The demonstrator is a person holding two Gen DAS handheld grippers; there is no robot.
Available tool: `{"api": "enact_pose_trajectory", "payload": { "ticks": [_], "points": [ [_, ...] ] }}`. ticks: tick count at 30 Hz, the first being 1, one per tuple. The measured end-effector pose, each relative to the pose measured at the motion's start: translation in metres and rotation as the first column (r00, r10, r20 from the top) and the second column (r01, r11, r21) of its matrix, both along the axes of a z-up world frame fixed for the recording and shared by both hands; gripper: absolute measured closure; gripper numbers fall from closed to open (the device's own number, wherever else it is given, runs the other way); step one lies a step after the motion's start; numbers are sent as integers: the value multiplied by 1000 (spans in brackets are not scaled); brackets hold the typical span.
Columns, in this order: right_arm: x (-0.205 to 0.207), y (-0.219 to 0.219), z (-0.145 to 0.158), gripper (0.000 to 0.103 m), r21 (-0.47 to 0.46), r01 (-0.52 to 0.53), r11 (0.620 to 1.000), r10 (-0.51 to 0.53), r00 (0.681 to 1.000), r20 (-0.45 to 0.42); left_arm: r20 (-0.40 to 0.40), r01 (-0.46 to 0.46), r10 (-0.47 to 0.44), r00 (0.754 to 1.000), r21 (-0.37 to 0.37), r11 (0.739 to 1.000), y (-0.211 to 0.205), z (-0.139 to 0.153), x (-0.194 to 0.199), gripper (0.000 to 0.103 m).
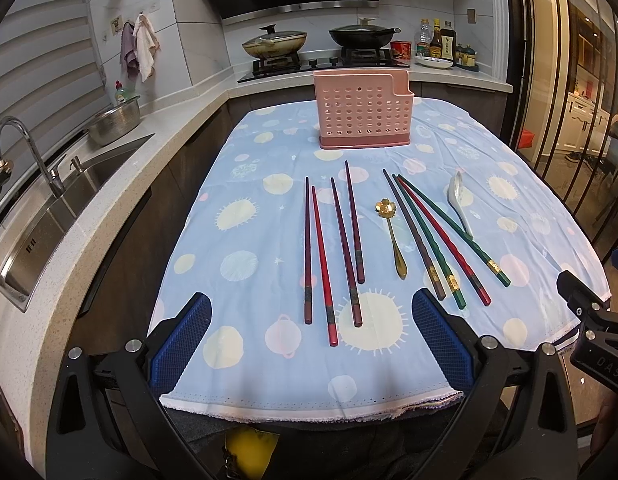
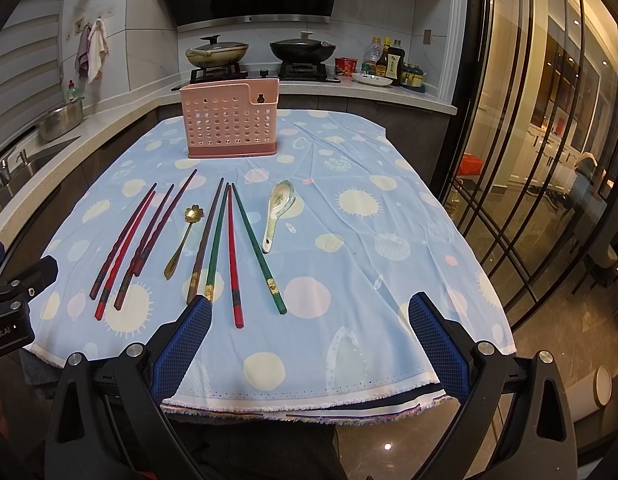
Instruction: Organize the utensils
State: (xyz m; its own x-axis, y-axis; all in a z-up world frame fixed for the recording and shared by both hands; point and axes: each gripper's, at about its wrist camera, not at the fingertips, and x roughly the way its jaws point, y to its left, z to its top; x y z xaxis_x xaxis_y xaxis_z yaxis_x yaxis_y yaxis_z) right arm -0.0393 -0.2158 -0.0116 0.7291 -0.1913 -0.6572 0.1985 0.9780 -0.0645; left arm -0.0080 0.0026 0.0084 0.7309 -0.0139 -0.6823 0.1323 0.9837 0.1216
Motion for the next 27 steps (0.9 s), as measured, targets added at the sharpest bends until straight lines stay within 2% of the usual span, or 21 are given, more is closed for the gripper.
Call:
{"api": "enact_pose_trajectory", "payload": {
  "ticks": [11, 17, 21, 27],
  "points": [
    [0, -1, -1, 8, 2, 2, 1000, -2, 1000, 0, -5, 5, -5, 1000, 0, 1000, -4, 5, 3, 7],
    [4, -8, -4, 8, 14, 9, 1000, -8, 1000, -11, -21, 6, -6, 1000, -8, 1000, -1, -2, 15, 7],
    [10, -15, -9, 8, 26, 23, 999, -23, 999, -23, -38, -26, 26, 999, -1, 1000, 11, -13, 29, 7],
    [26, -26, -23, 8, 49, 50, 998, -46, 997, -63, -121, -98, 97, 988, 1, 995, 33, -47, 62, 7]
  ]
}}
